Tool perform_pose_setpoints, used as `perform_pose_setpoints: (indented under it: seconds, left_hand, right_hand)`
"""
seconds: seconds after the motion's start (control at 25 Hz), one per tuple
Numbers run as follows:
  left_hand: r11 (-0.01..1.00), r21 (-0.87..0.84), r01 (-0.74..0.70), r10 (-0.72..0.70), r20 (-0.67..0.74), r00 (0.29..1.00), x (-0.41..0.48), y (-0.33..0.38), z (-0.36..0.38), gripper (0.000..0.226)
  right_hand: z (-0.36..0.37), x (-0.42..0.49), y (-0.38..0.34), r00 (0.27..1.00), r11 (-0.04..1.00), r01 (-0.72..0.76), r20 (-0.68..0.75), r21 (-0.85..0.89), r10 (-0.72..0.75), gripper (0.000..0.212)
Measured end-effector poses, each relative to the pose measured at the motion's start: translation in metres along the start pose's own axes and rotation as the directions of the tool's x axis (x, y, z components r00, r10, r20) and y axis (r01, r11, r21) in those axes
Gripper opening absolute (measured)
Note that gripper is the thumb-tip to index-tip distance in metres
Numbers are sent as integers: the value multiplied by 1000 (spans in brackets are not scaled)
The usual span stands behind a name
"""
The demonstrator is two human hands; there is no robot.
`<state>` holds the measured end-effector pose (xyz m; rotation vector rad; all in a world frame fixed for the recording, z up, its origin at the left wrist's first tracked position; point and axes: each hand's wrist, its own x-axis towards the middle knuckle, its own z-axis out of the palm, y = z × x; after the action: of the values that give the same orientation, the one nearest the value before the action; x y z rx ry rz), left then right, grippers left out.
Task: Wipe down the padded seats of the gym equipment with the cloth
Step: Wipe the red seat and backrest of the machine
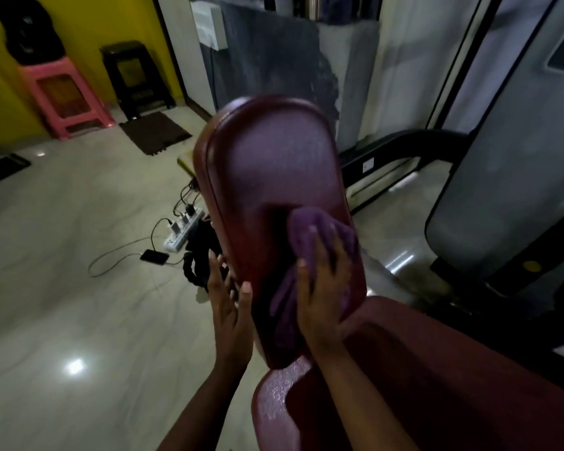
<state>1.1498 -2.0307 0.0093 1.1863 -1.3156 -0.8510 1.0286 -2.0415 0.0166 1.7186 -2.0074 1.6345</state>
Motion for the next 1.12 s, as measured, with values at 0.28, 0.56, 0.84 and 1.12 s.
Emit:
perform_pose_setpoints:
  seconds: [0.28,0.56,0.84,1.12]
  left_hand:
    - [993,-96,-64,56,-86,995,41,14,10,64]
    - [989,141,-33,43,-63,997,43,21,18,84]
    - [977,212,-30,37,-29,999,42,29,15,76]
    - [979,195,-60,64,-18,998,41,34,10,74]
  right_hand:
    - [40,52,-38,910,885,414,75,-213,-408,58]
    - [30,133,-4,965,984,164,-196,-71,-175,46]
    - [15,123,47,939,904,-334,13,268,343,58]
    - [-12,125,-72,828,824,560,69,-85,-556,44]
